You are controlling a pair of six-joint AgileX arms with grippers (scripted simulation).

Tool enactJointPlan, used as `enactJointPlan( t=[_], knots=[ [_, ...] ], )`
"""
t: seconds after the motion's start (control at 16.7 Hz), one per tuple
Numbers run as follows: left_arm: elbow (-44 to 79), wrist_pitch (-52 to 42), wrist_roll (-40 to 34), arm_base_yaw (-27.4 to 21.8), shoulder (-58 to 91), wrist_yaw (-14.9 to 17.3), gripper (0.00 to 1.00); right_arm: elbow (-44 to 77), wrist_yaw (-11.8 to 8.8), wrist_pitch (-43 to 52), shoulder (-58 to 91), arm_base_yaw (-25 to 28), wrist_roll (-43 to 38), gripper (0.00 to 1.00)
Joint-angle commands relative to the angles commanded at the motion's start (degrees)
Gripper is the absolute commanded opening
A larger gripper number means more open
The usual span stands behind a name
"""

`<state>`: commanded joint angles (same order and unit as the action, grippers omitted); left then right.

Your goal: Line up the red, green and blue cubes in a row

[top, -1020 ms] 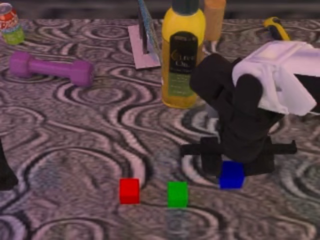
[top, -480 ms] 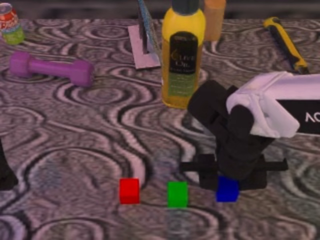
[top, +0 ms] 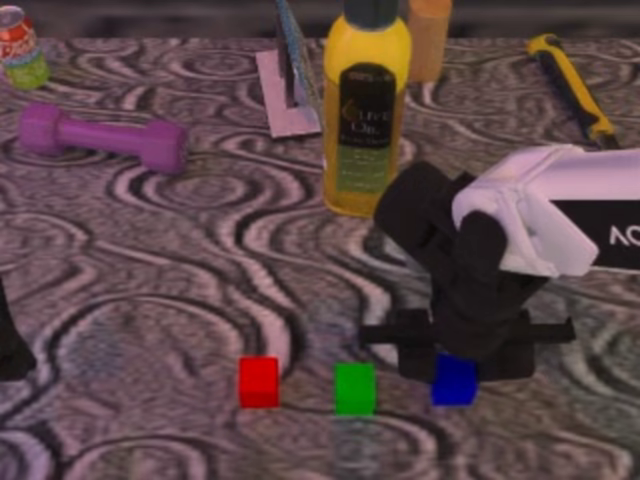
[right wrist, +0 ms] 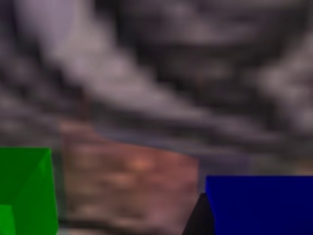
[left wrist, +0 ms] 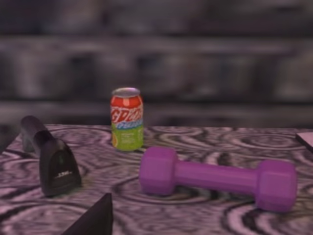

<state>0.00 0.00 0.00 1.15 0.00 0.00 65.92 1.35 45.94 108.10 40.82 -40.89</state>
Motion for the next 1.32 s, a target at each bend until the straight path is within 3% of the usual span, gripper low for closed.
enactJointPlan(
  t=[0.36, 0.96, 1.32],
  knots=[
    [0.00, 0.00, 0.00, 0.00, 0.00, 0.00, 1.00, 0.00, 0.00, 0.00, 0.00, 0.00, 0.00, 0.98],
    [0.00, 0.00, 0.00, 0.00, 0.00, 0.00, 1.00, 0.16, -0.01, 0.20, -0.10, -0.07, -0.01, 1.00],
    [0.00, 0.00, 0.00, 0.00, 0.00, 0.00, 1.00, 6.70, -0.06, 11.15, -3.92, 0.58, -0.08, 1.00]
  ],
)
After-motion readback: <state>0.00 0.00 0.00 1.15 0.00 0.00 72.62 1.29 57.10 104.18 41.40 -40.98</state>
